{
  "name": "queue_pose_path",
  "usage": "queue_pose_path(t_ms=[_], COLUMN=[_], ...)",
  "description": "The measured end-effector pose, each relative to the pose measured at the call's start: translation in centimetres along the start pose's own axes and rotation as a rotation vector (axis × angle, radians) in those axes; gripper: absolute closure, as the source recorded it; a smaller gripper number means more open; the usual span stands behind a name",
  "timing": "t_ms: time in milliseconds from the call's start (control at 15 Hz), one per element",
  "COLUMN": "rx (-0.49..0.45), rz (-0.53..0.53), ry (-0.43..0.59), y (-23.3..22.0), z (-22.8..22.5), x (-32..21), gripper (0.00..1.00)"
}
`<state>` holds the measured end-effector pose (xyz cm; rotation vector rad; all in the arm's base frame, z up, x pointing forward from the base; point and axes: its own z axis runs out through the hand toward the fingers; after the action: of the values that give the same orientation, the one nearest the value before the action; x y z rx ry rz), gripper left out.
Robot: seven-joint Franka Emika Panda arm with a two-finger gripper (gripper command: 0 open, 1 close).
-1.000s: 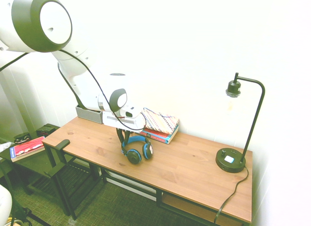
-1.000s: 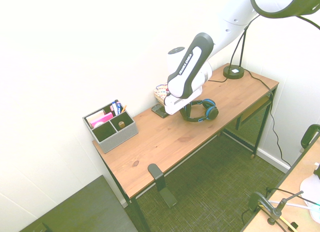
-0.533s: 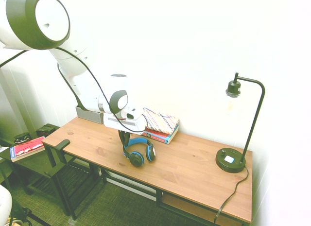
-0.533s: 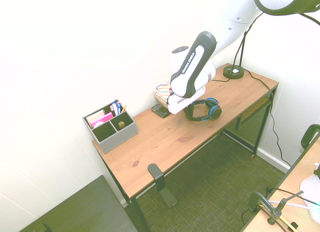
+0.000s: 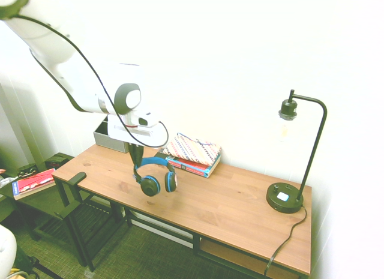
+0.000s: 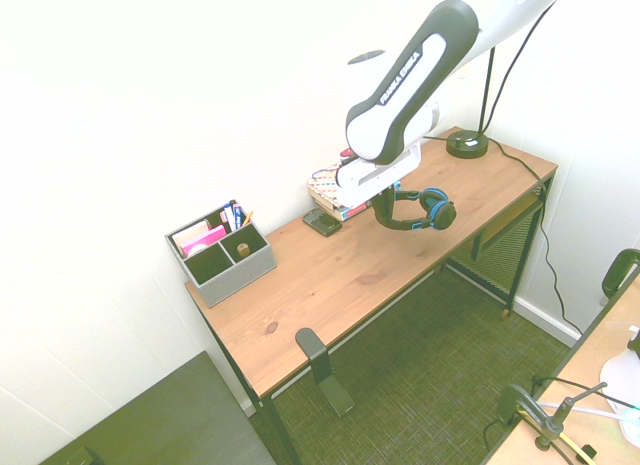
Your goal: Hang the headphone
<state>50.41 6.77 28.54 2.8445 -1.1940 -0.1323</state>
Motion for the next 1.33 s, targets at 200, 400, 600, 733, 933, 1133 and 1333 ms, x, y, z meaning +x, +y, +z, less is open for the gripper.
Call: queue_pose_path(t_ms=[200, 400, 600, 733, 933, 1133, 1333], rx=[-0.031, -0.07, -0.092, -0.094, -0.07, 0.003, 0.017], rz=[-0.065, -0.081, -0.103, -0.12, -0.149, -0.183, -0.202], ry=[-0.056, -0.048, -0.035, -0.031, -0.012, 0.051, 0.067], y=[-2.1, -4.3, -5.2, -5.2, -5.2, -5.4, -5.0], z=[-2.1, -2.1, -1.0, 0.5, 3.5, 6.7, 10.2], x=[-8.1, -14.9, -20.3, -23.3, -27.3, -30.9, -34.2], gripper=[1.0, 1.0, 1.0, 1.0, 1.0, 1.0, 1.0])
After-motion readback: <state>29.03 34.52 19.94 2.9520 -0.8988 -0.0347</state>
